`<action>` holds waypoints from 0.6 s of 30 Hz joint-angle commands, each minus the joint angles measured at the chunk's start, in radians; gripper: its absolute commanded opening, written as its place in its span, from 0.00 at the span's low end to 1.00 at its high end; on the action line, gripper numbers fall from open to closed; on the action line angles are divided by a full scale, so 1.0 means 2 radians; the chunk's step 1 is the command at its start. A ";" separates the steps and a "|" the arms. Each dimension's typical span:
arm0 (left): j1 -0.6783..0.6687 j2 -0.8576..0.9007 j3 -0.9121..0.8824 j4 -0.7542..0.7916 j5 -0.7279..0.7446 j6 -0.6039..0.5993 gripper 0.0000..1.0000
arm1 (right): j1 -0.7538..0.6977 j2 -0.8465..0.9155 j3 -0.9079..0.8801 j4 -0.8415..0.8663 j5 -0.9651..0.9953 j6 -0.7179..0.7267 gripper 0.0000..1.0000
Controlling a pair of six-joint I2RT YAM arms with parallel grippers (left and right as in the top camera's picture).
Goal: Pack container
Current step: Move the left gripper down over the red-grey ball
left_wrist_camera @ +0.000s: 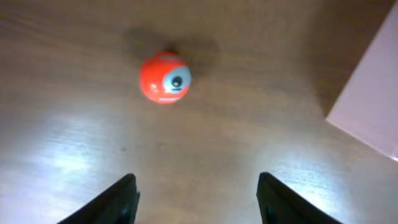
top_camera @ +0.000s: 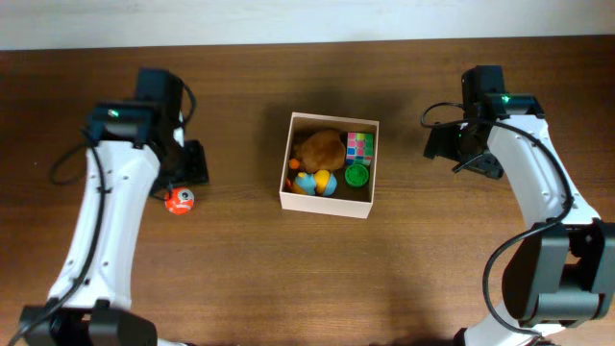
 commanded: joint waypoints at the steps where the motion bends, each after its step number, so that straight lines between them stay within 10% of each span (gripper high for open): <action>1: 0.009 -0.005 -0.077 0.077 0.009 0.003 0.67 | -0.002 0.000 -0.002 0.000 0.001 0.004 0.99; 7: 0.011 -0.004 -0.135 0.170 0.002 0.019 0.97 | -0.002 0.000 -0.002 0.000 0.001 0.004 0.99; 18: 0.020 0.000 -0.153 0.228 -0.085 0.071 0.99 | -0.002 0.000 -0.002 0.000 0.001 0.004 0.99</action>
